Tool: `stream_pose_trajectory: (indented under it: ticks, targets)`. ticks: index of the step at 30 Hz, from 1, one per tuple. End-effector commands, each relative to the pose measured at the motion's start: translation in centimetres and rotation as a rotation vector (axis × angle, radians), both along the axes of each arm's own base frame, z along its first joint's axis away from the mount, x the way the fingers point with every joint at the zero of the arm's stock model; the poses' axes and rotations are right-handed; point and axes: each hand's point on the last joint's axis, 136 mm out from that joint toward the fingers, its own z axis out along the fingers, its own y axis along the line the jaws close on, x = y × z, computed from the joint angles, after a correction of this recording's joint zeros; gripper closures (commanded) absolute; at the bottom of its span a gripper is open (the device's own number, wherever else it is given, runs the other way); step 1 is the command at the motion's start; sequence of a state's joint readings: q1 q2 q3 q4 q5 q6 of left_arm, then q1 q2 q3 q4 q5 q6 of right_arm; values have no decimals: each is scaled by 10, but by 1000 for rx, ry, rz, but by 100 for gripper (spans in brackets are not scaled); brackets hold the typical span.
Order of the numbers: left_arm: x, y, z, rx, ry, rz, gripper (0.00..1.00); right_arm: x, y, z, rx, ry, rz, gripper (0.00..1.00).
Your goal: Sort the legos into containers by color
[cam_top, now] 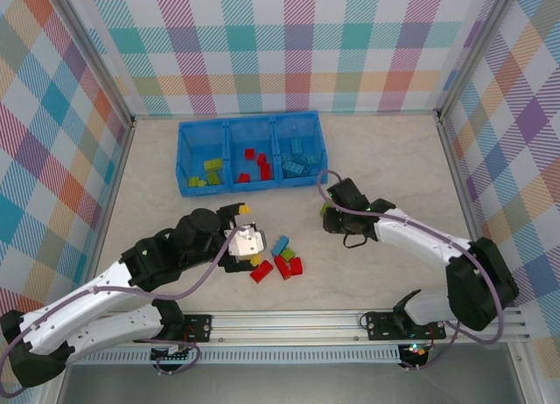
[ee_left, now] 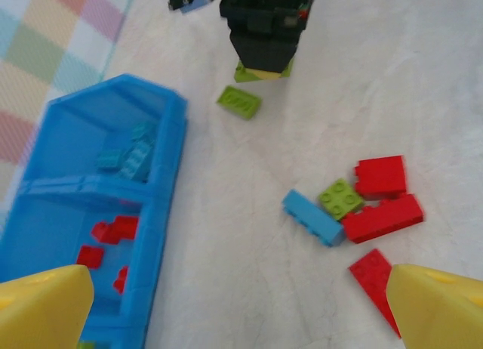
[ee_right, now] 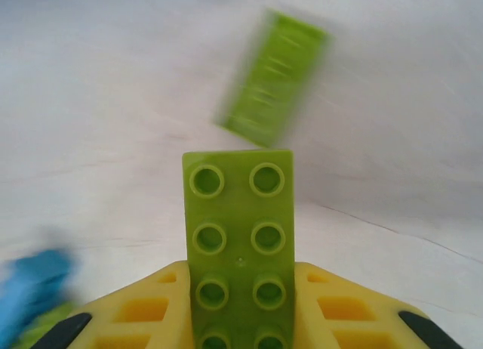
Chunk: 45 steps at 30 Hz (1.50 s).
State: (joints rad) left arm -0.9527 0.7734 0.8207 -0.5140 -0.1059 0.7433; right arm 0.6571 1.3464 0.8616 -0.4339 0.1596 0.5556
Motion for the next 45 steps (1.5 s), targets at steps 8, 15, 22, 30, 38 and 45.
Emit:
stream_pose_trajectory:
  ticks: [8,15,22,30,38,45]
  targets:
    - [74,102,96,-423,-97,719,0,63,185,104,257,-220,385,83]
    - [97,148,91,-428,-102,999,0,95,242,90,306,-257,511,83]
    - [109,163,81,-474,-45,1068,0,120,279,93,371,-364,568,81]
    - [113,161,68,-426,-17,1065,0,171,309,81,304,-414,521,69]
    - [112,153,63,-405,4,1006,0,185,317,80,252,-405,527,47]
    - [111,147,61,-404,28,979,0,164,294,114,236,-448,553,43]
